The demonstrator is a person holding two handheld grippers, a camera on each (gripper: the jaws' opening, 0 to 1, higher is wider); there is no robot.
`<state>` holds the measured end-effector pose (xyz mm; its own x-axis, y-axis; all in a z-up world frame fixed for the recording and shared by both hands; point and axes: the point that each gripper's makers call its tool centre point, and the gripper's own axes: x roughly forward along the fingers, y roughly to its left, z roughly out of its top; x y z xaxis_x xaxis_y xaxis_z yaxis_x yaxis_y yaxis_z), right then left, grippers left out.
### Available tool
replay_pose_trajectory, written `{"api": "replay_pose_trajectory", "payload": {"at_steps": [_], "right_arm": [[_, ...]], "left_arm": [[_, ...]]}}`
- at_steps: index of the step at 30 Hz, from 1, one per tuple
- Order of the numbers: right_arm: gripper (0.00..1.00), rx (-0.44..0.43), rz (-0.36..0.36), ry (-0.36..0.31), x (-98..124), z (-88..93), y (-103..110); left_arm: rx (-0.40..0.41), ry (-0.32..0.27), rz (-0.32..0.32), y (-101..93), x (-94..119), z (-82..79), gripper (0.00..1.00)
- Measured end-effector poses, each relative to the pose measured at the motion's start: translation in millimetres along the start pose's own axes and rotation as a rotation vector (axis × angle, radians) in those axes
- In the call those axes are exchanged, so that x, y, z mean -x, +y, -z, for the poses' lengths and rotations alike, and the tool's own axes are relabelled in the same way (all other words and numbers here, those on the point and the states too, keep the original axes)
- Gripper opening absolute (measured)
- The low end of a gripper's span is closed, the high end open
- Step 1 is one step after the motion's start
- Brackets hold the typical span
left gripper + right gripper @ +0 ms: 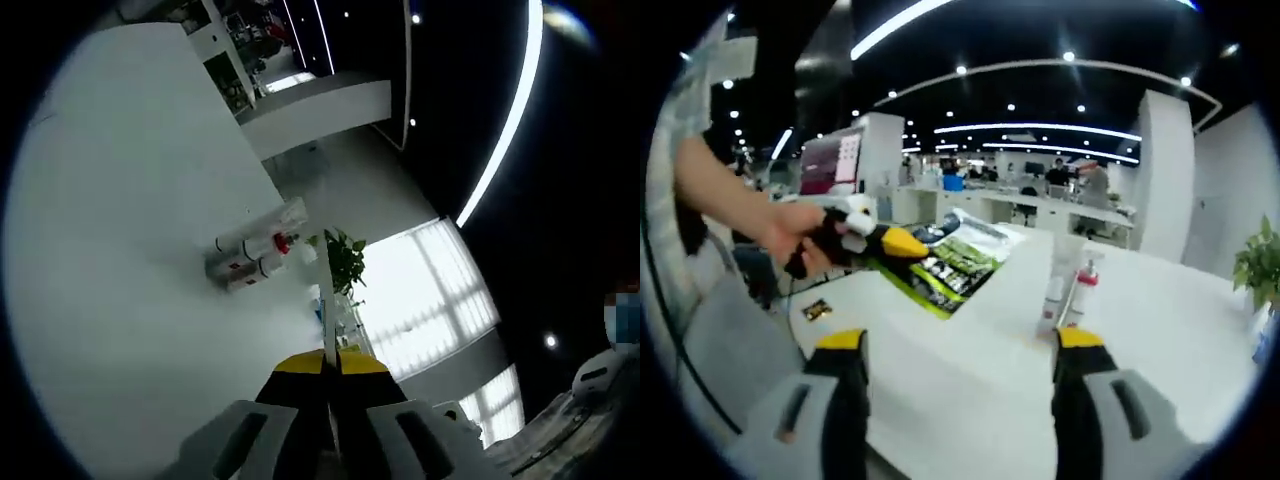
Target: Arrange the skincare products in the storage area until every visible bottle or jar stands upright without overlapping.
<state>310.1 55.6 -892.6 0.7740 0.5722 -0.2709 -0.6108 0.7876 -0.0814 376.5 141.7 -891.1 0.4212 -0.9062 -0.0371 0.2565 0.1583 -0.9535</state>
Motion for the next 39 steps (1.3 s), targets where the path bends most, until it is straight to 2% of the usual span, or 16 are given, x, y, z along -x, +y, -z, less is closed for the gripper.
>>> {"api": "replay_pose_trajectory", "payload": {"at_steps": [3, 7, 16, 25, 32, 39], "right_arm": [[0.72, 0.028, -0.005, 0.011, -2, 2.7, 3], [0.70, 0.005, -0.007, 0.001, -2, 1.0, 2], [0.68, -0.004, 0.027, 0.021, -3, 5.5, -7], [0.67, -0.004, 0.026, 0.043, -4, 9.3, -7], [0.67, -0.001, 0.023, 0.060, -5, 13.4, -8], [0.67, -0.007, 0.016, 0.070, -6, 16.0, -6]], "left_arm": [[0.009, -0.018, -0.009, 5.5, -6, -14.8, 0.01], [0.024, -0.035, -0.020, 15.3, -17, -33.7, 0.01], [0.047, -0.040, -0.069, 42.9, -36, -61.8, 0.01], [0.081, -0.038, -0.109, 69.6, -51, -75.7, 0.01], [0.101, -0.023, -0.145, 88.0, -61, -78.9, 0.01], [0.155, -0.022, -0.198, 115.5, -70, -80.9, 0.01]]}}
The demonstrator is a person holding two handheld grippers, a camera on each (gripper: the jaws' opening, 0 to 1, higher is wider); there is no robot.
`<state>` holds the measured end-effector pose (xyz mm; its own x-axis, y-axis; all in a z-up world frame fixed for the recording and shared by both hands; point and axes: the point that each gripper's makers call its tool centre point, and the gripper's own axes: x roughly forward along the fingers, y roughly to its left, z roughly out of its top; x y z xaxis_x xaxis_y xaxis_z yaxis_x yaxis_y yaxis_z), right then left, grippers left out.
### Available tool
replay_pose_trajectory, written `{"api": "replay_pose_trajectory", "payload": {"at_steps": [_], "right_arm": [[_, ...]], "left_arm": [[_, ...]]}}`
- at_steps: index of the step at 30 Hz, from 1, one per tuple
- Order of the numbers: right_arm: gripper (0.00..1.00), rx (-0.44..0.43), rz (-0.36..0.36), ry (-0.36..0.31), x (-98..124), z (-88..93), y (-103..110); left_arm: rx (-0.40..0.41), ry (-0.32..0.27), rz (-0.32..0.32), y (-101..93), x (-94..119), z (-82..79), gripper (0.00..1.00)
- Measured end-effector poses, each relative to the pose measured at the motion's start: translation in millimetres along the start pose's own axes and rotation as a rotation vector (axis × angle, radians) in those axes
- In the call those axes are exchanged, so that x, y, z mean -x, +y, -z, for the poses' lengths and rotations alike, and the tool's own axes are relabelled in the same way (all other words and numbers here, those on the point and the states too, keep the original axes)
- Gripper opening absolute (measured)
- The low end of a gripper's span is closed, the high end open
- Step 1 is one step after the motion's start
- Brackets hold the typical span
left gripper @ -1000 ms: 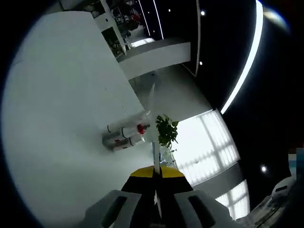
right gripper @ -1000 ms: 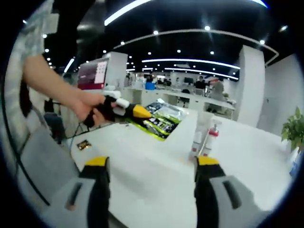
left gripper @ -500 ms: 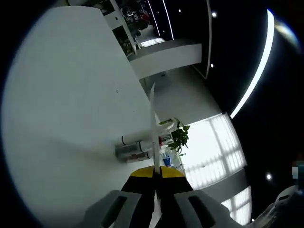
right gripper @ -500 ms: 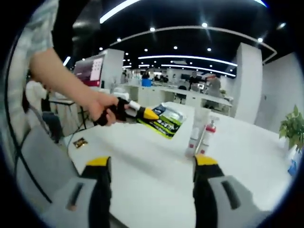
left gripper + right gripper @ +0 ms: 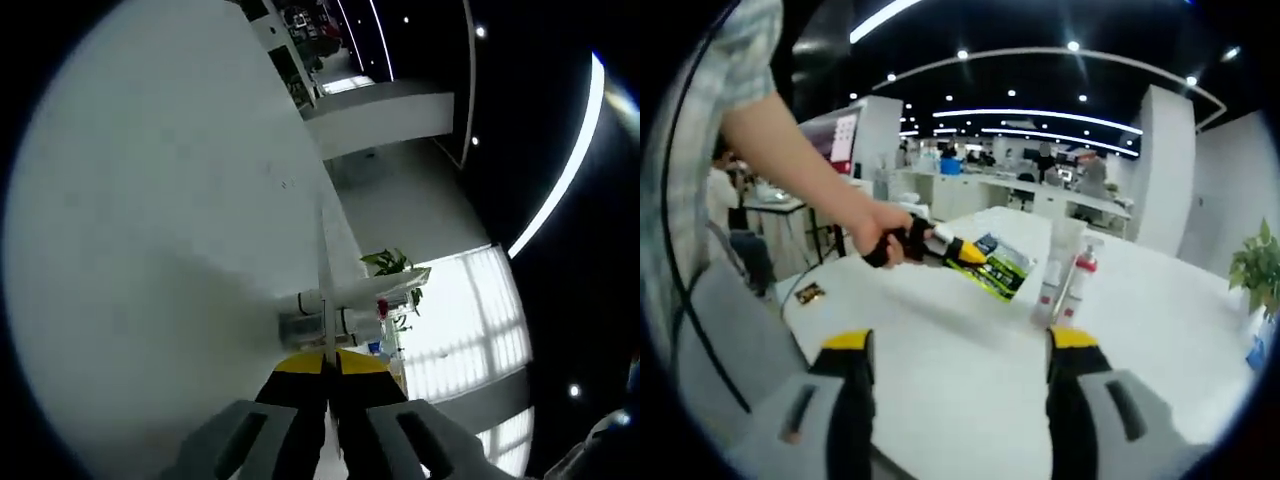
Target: Arrange the skincare products in the storage area until every visible bottle or jar stands upright without overlapping.
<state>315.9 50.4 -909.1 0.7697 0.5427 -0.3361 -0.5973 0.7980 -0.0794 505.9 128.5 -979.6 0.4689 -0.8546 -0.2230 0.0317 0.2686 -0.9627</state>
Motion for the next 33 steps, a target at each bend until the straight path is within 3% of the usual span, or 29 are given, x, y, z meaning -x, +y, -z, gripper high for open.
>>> {"api": "replay_pose_trajectory", "payload": {"at_steps": [14, 26, 33], "right_arm": [[0.67, 0.002, -0.015, 0.030, -3, 5.9, 2], [0.67, 0.004, -0.030, 0.047, -4, 9.6, 6], [0.67, -0.001, -0.030, 0.062, -5, 12.5, 5]], "left_arm": [[0.015, 0.043, -0.107, 32.8, -23, 3.2, 0.01], [-0.001, 0.068, -0.155, 44.9, -33, 5.5, 0.02], [-0.014, 0.042, -0.211, 50.5, -36, 2.3, 0.02]]}}
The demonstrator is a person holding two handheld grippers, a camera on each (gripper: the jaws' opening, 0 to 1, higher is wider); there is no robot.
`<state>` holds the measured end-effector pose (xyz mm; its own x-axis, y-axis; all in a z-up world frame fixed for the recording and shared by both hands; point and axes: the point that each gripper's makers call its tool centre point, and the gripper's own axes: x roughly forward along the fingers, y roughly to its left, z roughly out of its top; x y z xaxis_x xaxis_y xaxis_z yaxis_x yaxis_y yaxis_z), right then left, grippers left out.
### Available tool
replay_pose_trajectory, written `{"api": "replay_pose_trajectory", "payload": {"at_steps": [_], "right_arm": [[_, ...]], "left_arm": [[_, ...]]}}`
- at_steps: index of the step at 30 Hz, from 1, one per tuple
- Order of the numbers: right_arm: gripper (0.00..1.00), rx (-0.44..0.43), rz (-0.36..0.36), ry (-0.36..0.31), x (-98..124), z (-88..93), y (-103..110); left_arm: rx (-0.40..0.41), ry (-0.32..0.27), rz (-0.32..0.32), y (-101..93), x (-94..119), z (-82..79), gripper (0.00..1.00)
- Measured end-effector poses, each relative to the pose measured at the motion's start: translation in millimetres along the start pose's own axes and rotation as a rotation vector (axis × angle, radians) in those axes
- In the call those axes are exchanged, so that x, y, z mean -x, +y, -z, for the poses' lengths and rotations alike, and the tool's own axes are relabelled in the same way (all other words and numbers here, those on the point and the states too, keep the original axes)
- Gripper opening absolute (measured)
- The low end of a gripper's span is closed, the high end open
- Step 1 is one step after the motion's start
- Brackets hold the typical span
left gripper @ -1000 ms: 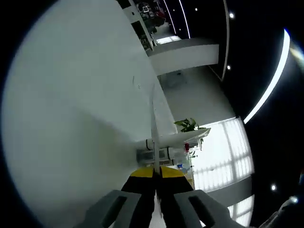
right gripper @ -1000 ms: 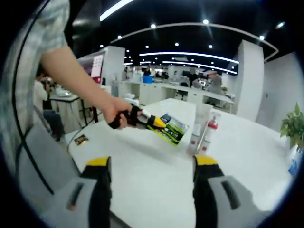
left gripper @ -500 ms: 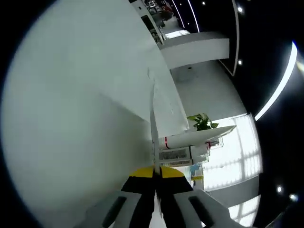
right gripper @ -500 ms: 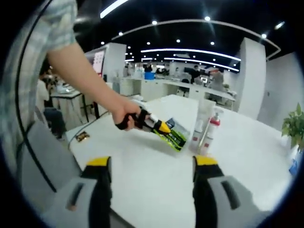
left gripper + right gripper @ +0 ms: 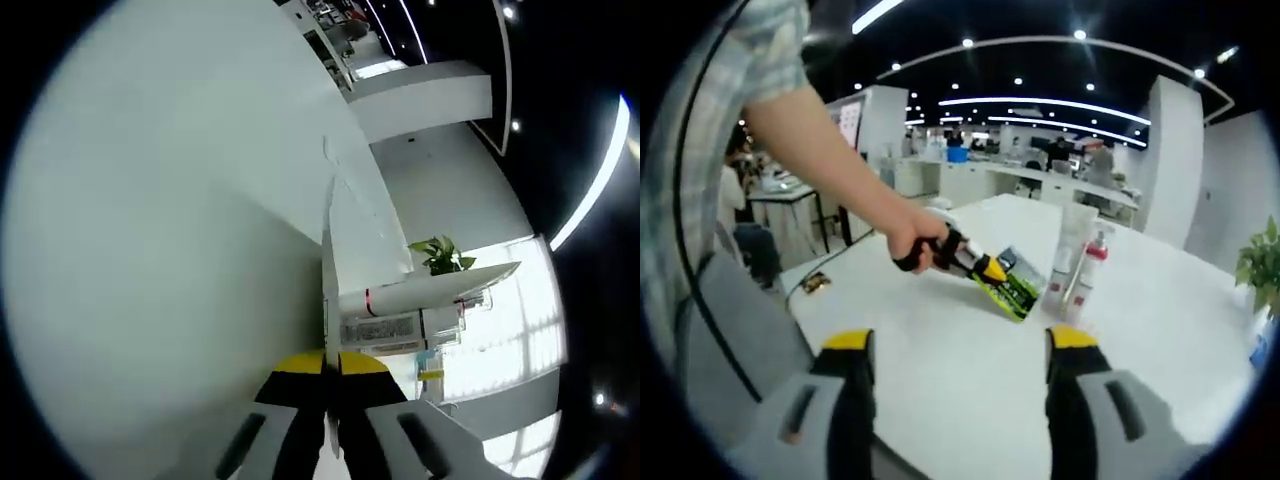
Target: Arrange the skincare products in the storage area until every visible bottle or jar stands upright without overlapping.
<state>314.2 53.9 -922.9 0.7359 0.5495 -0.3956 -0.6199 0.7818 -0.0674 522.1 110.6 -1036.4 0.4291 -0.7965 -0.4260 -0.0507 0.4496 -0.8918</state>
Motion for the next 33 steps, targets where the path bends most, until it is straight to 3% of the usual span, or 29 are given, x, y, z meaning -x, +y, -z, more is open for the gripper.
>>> {"api": "replay_pose_trajectory", "payload": {"at_steps": [16, 19, 30, 33], "right_arm": [[0.66, 0.008, -0.004, 0.008, 0, 2.4, 1], [0.66, 0.010, -0.010, 0.015, -1, 3.2, 2], [0.65, 0.020, -0.015, 0.019, -1, 3.9, 4], [0.65, 0.021, -0.017, 0.020, -2, 4.1, 4]], "left_arm": [[-0.019, 0.022, -0.154, 20.4, -1, 3.1, 0.10], [-0.012, 0.021, -0.144, 14.4, -1, 2.5, 0.16], [-0.189, 0.052, -0.237, 3.4, 5, 2.1, 0.34], [-0.293, 0.059, -0.284, 5.3, 6, 0.4, 0.43]]}}
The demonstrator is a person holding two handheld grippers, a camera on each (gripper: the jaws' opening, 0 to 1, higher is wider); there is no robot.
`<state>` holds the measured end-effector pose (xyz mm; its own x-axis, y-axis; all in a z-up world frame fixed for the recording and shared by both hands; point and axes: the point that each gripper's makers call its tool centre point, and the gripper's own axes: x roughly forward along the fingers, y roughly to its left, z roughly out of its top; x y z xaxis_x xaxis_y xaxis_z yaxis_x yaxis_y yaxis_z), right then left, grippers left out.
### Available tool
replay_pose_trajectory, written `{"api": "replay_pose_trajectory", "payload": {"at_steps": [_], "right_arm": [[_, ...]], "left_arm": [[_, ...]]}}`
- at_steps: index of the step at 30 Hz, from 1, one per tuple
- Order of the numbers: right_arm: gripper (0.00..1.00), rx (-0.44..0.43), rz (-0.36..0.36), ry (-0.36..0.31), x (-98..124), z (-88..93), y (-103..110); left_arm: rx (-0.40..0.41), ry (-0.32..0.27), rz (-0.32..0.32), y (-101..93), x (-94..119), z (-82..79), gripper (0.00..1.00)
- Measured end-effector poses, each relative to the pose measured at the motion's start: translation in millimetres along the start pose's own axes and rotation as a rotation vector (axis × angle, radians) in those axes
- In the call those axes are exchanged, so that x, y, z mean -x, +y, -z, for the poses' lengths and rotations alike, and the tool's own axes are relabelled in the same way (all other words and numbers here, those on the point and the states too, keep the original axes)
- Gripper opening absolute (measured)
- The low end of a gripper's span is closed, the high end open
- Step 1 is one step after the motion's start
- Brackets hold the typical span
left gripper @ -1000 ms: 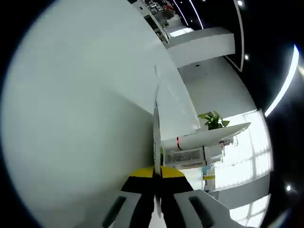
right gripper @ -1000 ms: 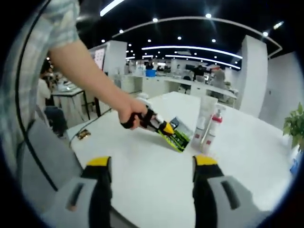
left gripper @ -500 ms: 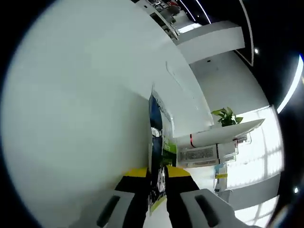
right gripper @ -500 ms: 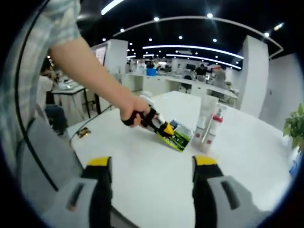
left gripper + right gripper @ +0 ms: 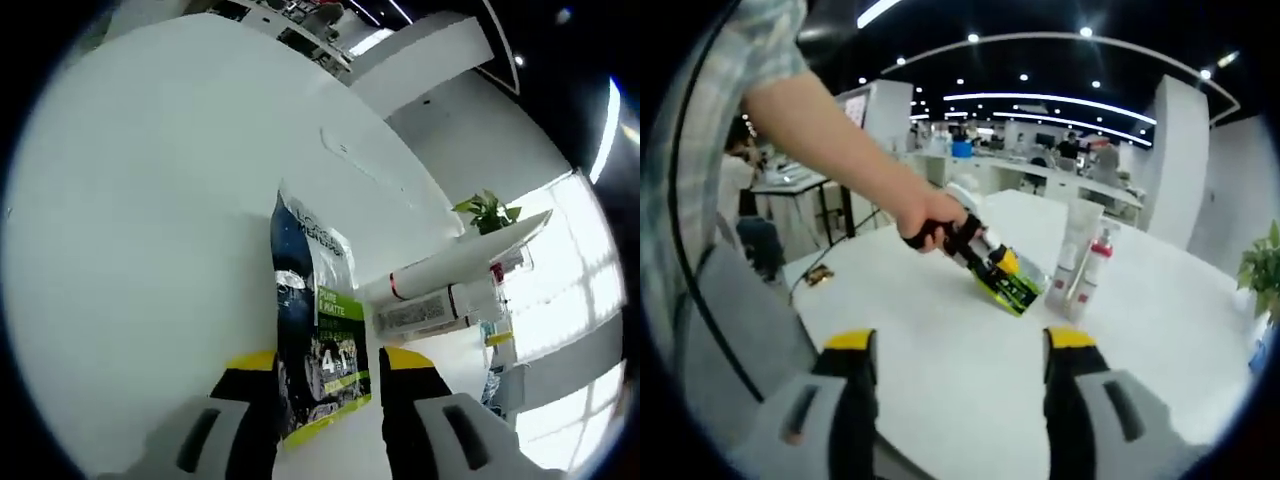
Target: Arrange the skincare products in the storage area until every visible bottle or jar stands upright without overlapping.
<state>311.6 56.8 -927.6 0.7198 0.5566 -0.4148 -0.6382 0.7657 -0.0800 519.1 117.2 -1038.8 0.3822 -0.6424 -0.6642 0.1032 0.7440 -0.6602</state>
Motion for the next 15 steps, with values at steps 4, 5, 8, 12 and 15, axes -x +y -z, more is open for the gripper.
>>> {"api": "replay_pose_trajectory", "payload": {"at_steps": [4, 5, 8, 12, 15], "right_arm": [[0.65, 0.007, -0.002, 0.008, 0, 1.3, 1], [0.65, 0.007, -0.002, 0.007, 0, 1.2, 1], [0.65, 0.008, -0.002, 0.009, 0, 1.6, 1], [0.65, 0.011, -0.004, 0.010, -1, 1.9, 1], [0.64, 0.013, -0.006, 0.011, -1, 2.0, 2]], "left_arm": [[-0.131, 0.018, -0.052, 1.8, 0, 0.3, 0.45], [-0.150, 0.025, -0.062, 2.9, -1, 0.4, 0.45], [-0.221, 0.040, -0.098, 4.1, 2, 2.4, 0.49], [-0.290, 0.036, -0.141, 12.0, 1, 0.7, 0.59], [-0.363, 0.009, -0.196, 21.8, 5, -7.0, 0.66]]}}
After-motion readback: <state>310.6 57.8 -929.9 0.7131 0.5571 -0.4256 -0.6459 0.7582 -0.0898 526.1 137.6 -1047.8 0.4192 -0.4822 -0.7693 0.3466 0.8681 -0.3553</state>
